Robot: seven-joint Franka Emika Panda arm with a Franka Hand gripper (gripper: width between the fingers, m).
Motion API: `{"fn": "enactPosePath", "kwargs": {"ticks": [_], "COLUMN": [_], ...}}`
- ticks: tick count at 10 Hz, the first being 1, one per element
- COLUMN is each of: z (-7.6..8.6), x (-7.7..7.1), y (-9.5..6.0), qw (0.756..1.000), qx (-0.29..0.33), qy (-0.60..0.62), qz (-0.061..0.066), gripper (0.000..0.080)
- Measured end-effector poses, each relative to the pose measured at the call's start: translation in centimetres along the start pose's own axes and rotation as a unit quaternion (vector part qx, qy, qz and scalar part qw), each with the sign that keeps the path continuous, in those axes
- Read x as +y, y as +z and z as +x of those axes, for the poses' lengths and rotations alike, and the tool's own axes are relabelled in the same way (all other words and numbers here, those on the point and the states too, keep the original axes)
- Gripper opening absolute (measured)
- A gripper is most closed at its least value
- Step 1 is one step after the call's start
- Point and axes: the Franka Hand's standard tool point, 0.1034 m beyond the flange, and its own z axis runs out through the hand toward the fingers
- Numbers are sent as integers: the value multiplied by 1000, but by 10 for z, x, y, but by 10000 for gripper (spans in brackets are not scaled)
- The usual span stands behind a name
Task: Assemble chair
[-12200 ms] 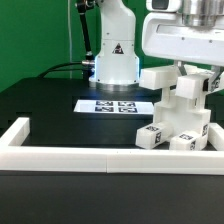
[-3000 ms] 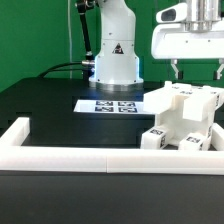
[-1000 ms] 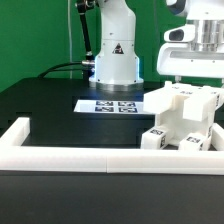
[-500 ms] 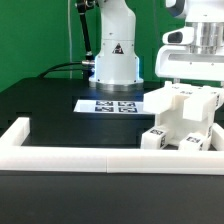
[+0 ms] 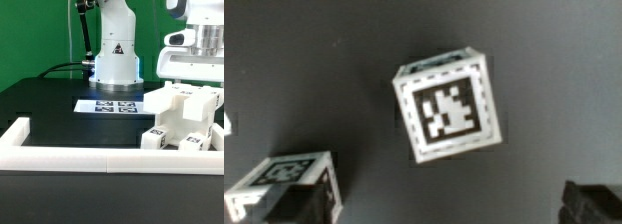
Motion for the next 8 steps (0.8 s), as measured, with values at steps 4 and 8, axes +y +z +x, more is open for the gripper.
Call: {"fn": "enactPosePath", "kwargs": {"ticks": [4, 8], "z": [2, -13], "x": [-1, -4], "y": [-1, 7], "qw": [1000, 1000], "qx": [1, -3], "qy": [0, -11], "qz": [1, -4], "gripper": [649, 649]}}
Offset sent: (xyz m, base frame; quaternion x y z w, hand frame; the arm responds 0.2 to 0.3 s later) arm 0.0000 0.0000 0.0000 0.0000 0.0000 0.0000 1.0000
